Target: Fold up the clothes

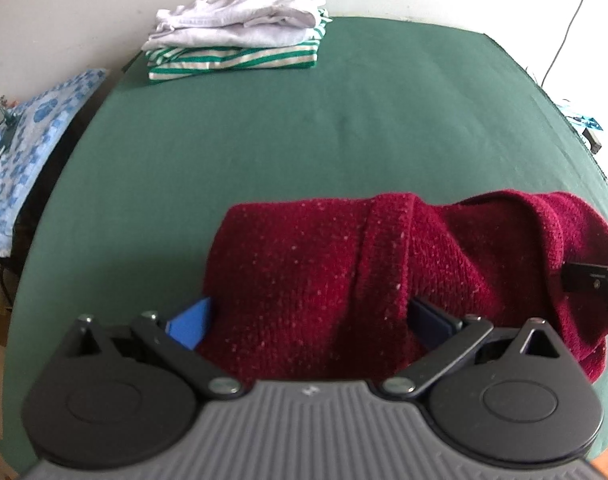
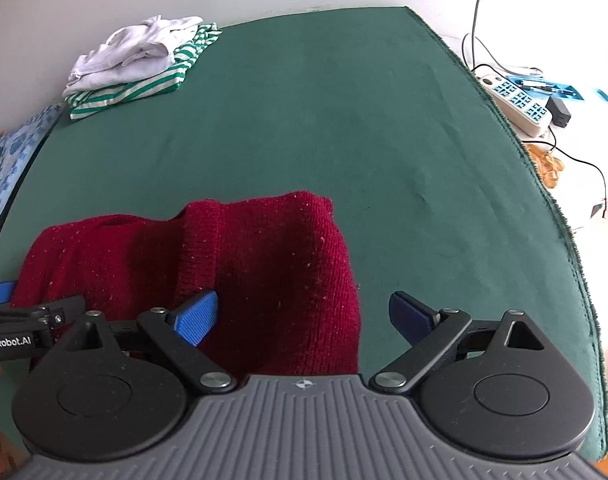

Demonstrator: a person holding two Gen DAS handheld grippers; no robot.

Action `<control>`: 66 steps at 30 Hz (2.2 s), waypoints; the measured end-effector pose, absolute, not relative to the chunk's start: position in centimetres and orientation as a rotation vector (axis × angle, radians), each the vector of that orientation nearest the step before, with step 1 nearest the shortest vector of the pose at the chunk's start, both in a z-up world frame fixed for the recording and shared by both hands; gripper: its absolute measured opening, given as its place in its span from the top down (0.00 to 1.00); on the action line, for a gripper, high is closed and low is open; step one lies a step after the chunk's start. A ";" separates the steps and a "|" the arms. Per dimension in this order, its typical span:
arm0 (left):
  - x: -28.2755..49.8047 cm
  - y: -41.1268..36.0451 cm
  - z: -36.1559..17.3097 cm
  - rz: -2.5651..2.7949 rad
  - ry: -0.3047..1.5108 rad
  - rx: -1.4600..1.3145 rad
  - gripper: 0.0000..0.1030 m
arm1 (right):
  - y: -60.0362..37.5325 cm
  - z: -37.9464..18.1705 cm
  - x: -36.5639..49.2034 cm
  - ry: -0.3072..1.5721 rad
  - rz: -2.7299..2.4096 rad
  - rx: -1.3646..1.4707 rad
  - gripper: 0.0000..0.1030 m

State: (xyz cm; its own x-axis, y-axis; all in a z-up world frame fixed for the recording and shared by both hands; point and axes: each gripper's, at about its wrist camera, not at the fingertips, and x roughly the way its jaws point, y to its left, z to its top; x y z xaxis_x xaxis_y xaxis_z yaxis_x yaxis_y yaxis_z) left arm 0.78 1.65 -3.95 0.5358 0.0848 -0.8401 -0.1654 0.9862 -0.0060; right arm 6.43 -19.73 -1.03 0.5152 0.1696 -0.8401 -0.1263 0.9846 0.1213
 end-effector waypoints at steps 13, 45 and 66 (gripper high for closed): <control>0.5 2.1 -4.4 0.171 1.024 -0.137 0.01 | -19.8 -1.0 7.0 1.031 0.239 0.047 0.08; 0.3 3.4 -6.3 0.122 1.092 -0.205 0.00 | -18.9 -3.3 6.7 1.158 0.343 0.169 0.08; 1.0 10.1 -4.3 -0.098 1.102 -0.339 0.01 | -24.6 -3.4 8.2 1.138 0.420 0.435 0.12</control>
State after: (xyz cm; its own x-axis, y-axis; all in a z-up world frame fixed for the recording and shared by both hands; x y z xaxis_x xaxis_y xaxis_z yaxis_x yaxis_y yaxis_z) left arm 1.02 10.09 -4.30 0.4529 -0.2443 -0.8574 -0.0892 0.9445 -0.3162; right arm 8.24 -24.56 -3.36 0.3604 0.5277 -0.7692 -0.0977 0.8415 0.5314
